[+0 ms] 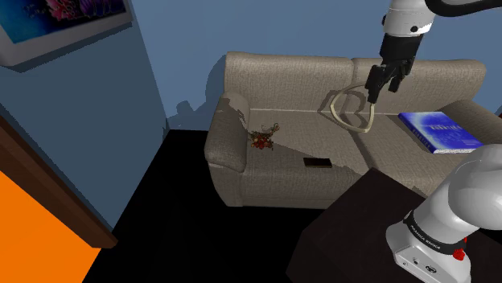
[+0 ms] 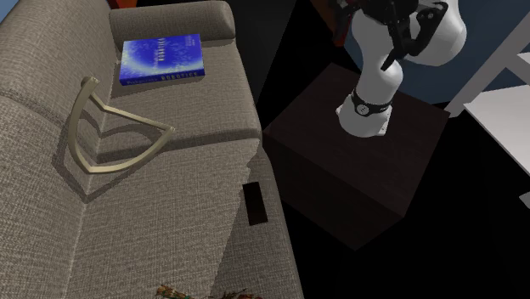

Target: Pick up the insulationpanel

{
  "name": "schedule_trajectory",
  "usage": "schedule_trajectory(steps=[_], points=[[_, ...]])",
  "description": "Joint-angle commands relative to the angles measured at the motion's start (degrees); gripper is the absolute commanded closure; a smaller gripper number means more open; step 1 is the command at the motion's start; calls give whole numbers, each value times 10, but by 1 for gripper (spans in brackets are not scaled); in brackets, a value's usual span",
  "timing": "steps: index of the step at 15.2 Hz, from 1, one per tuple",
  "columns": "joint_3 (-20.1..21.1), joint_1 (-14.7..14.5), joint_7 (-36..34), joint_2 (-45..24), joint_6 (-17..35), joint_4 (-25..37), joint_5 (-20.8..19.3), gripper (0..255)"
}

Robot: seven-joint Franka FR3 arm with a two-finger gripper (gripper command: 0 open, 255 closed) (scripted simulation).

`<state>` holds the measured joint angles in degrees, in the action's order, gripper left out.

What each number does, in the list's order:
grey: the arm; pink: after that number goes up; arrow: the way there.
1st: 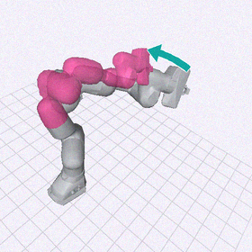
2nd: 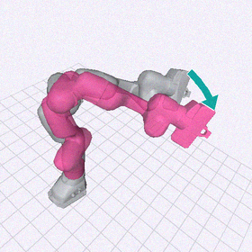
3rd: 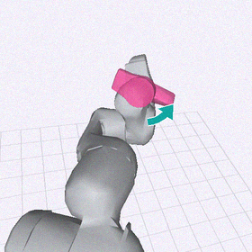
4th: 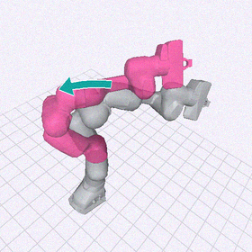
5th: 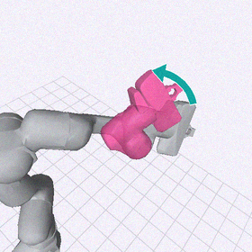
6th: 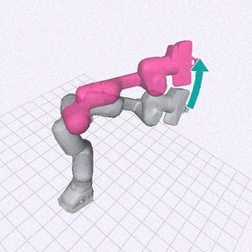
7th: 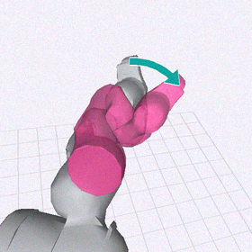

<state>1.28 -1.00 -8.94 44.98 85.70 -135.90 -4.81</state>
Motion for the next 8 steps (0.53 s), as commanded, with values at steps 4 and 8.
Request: schedule_trajectory(steps=[4,8], points=[[-24,-5,45,-1,60,-53,-18,0],[-59,-10,103,-17,145,-113,-43,0]])
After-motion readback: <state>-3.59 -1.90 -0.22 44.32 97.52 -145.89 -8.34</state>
